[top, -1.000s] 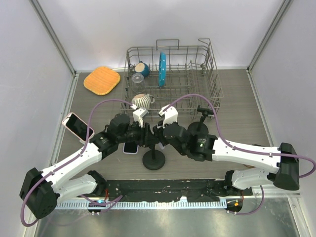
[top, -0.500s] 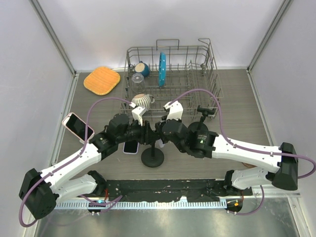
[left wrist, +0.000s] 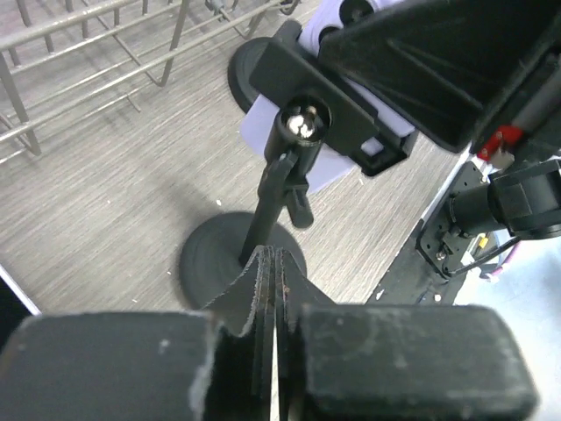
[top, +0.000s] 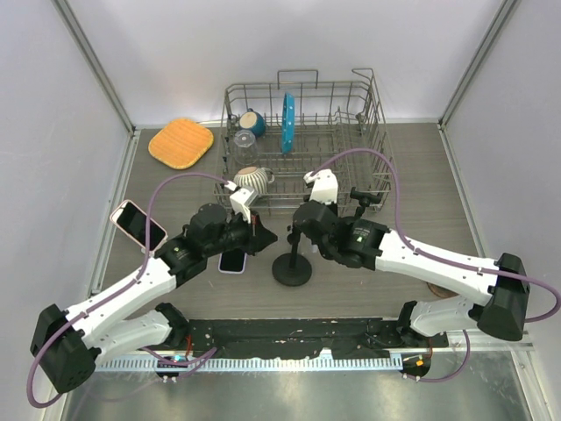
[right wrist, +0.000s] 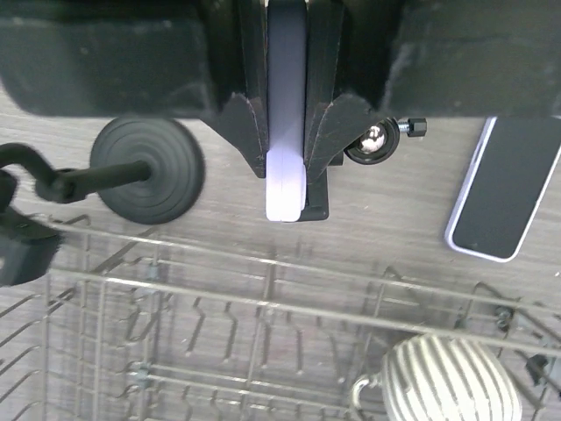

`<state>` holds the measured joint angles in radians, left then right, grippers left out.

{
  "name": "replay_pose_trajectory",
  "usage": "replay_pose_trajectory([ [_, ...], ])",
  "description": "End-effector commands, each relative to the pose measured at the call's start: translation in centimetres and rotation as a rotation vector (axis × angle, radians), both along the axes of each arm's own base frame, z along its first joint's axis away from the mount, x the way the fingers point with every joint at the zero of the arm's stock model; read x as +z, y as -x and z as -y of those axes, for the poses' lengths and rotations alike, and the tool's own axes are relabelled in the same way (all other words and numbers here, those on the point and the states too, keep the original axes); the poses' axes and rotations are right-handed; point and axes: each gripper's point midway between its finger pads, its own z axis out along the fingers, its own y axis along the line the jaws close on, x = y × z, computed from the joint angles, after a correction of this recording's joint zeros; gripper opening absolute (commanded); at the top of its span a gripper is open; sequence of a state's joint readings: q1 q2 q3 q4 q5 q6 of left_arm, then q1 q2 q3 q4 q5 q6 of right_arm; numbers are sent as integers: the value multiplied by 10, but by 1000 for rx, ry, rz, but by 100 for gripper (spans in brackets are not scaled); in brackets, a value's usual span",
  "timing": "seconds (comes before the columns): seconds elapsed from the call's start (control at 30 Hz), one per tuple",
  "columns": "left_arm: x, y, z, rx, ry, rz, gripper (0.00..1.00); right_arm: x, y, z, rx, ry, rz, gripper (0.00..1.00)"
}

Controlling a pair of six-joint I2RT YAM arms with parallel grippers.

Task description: Remove the phone from the phone stand

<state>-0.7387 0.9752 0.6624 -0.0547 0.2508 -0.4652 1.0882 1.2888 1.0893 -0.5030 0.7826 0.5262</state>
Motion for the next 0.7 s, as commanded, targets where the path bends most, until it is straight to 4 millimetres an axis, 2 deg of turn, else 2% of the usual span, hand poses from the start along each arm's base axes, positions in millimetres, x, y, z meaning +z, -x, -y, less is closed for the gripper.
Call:
replay_pose_trajectory([
  [0.0,16,-4,0,6,7,56,0,13,-5,23,26,99,73,1],
  [0.03,16,-3,0,-1,8,61,4,13,-4,20,48,90,72,1],
  [0.07,17,-1,2,-17,12,63,13,15,-2,14,82,66,69,1],
  [0.1,21,0,4,-33,26,81,34,16,-1,12,98,68,69,1],
  [0.17,23,6,7,-77,42,95,52,15,1,7,123,66,62,1],
  [0.2,30,7,10,-89,66,124,67,15,3,4,135,71,63,1],
  [0.27,35,11,14,-126,81,154,78,15,4,0,150,70,69,1],
  [0.37,41,17,21,-170,108,184,84,15,7,-7,168,64,73,1],
  [0.47,38,13,27,-152,91,191,84,14,9,-11,185,58,75,1],
  [0.53,34,7,33,-123,67,201,82,13,11,-14,199,49,76,1],
  [0.57,32,5,34,-114,46,214,78,12,12,-14,201,49,75,1],
  [0.6,33,-3,32,-63,26,234,76,12,13,-14,205,43,76,1],
  [0.67,28,-6,37,-41,9,262,75,11,15,-14,211,37,75,1],
])
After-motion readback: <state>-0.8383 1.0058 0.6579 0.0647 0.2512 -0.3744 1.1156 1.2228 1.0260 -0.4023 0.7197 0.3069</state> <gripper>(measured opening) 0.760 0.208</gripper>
